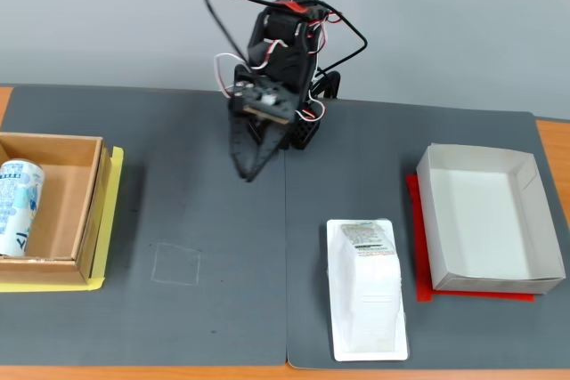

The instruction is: Pick the can and put it in the brown box

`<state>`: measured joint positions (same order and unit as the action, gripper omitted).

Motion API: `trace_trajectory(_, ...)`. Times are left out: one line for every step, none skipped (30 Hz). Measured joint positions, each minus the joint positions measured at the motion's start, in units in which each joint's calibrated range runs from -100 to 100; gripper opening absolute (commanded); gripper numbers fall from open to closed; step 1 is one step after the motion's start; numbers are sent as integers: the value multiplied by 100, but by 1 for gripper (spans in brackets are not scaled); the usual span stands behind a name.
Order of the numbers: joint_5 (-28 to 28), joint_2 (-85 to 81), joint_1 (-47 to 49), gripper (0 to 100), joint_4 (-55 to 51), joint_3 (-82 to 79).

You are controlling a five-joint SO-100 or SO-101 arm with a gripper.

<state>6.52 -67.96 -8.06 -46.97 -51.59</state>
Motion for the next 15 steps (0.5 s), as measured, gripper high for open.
trace_trajectory(-15,-254,126,1,0,-199)
trace_trajectory(-34,-507,273,1,0,-399)
trace_trajectory(-39,-761,421,1,0,-598)
trace_trajectory(-39,-1006,562,1,0,-798)
trace_trajectory(-39,-1251,687,1,0,-997)
trace_trajectory(-39,-1496,761,1,0,-1206)
trace_trajectory(-39,-1682,828,1,0,-1405)
trace_trajectory(-39,-1860,872,1,0,-1605)
trace_trajectory(-39,-2029,953,1,0,-1831)
trace_trajectory(-39,-2189,1020,1,0,-2067)
trace_trajectory(-44,-2308,1042,1,0,-2294)
trace_trajectory(-54,-2392,1042,1,0,-2511)
trace_trajectory(-59,-2544,1079,1,-9,-2747)
trace_trajectory(-59,-2680,1190,1,-9,-2947)
trace_trajectory(-59,-2832,1293,1,-9,-3146)
